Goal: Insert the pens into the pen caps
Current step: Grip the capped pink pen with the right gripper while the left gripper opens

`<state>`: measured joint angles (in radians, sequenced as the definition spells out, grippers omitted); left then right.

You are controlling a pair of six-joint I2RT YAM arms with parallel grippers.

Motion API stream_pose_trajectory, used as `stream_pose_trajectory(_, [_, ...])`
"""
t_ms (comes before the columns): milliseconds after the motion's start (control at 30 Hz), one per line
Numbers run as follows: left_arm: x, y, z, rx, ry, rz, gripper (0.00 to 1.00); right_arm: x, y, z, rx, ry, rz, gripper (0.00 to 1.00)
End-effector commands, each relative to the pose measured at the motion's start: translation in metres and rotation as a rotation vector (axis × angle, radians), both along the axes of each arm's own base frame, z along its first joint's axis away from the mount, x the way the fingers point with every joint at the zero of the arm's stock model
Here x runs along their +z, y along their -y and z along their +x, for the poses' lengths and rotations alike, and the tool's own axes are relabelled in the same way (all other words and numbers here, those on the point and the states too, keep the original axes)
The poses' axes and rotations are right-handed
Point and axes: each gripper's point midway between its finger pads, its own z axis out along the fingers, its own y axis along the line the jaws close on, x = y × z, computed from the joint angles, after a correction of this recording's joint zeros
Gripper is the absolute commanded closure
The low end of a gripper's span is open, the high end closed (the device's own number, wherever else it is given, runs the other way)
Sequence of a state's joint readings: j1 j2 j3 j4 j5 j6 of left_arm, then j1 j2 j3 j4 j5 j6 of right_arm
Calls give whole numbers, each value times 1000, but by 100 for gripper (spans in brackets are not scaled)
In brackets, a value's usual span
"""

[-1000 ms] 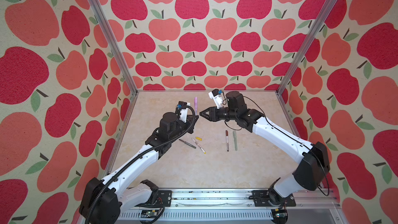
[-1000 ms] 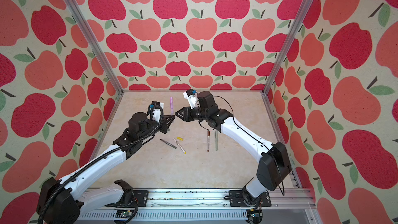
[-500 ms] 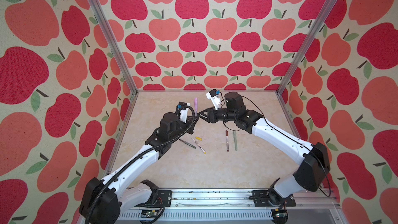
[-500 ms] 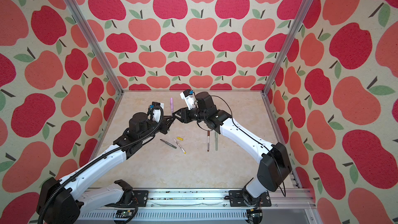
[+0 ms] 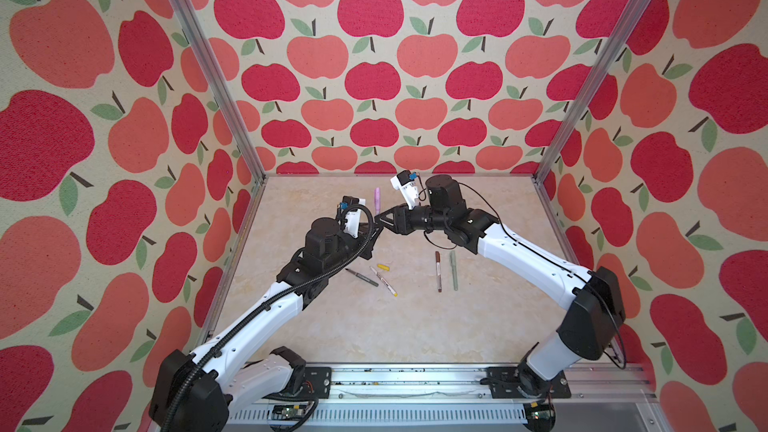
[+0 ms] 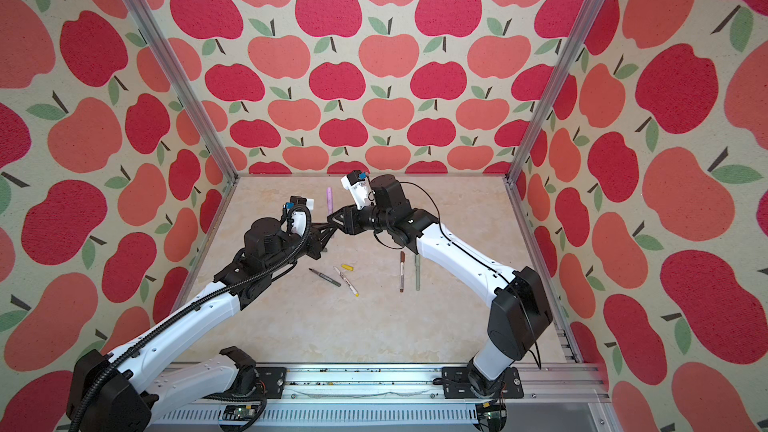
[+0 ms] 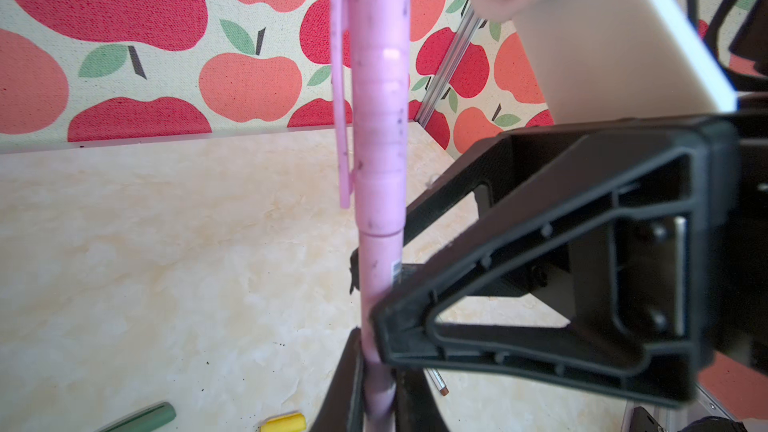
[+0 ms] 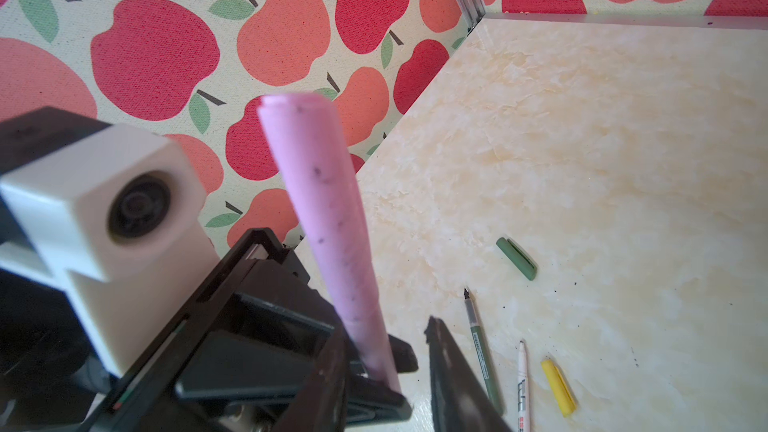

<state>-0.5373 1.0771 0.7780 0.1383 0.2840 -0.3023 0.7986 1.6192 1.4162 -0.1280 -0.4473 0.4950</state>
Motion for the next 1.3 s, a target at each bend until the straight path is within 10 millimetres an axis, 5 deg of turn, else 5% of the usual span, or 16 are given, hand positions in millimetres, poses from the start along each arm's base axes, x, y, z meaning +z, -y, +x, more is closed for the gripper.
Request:
stream_pose_trajectory(0, [4, 3, -4, -20, -4, -18, 100, 12, -8, 0, 21, 36, 18, 72])
stream_pose_trajectory(700, [3, 13, -2, -46, -21, -46, 99, 10, -5, 7, -34, 53, 5, 93])
stream_pose_trajectory(1033, [1, 15, -21, -127, 6, -21, 44, 12, 18, 26, -155, 49, -17, 95])
stream_pose_trajectory(1267, [-2, -7, -36, -80, 59, 48, 24, -16, 50, 40, -256, -31, -130, 95])
